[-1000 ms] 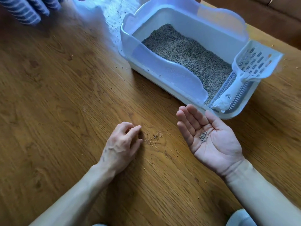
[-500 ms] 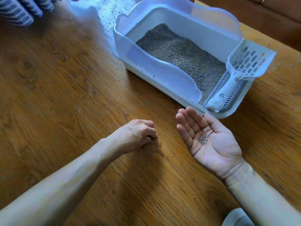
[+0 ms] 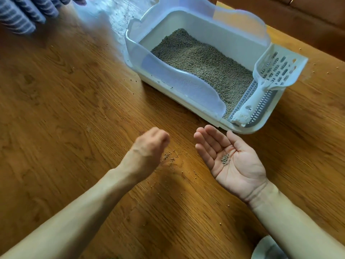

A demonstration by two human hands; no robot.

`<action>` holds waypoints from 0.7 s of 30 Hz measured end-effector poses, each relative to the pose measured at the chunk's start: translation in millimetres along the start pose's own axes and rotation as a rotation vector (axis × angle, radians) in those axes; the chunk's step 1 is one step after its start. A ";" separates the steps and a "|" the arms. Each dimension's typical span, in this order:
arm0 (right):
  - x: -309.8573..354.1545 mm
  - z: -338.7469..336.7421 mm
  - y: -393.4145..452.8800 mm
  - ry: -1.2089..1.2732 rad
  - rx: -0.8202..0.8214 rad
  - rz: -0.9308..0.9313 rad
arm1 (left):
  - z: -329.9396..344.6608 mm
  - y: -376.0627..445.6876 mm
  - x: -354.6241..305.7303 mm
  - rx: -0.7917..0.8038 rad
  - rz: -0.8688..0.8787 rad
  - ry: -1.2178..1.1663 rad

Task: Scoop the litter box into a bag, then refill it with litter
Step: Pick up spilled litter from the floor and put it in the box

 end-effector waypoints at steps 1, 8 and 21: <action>-1.6 -0.6 0.5 0.015 0.001 0.003 | -17.3 0.3 -0.1 -0.136 -0.081 -0.075; -27.1 6.0 -1.4 0.038 -0.067 0.132 | -72.7 1.8 -93.1 -0.155 0.215 -0.095; -19.6 10.6 0.2 0.009 0.011 0.077 | -94.1 0.2 -47.1 -0.415 -0.010 -0.224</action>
Point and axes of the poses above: each hand's wrist, its own y-axis towards the middle knuckle, its own z-axis out of the palm, x = y × z, the point moved 4 cm from there along y, towards the middle knuckle, and after that the axes turned 13 degrees about y, right-handed, at the moved point
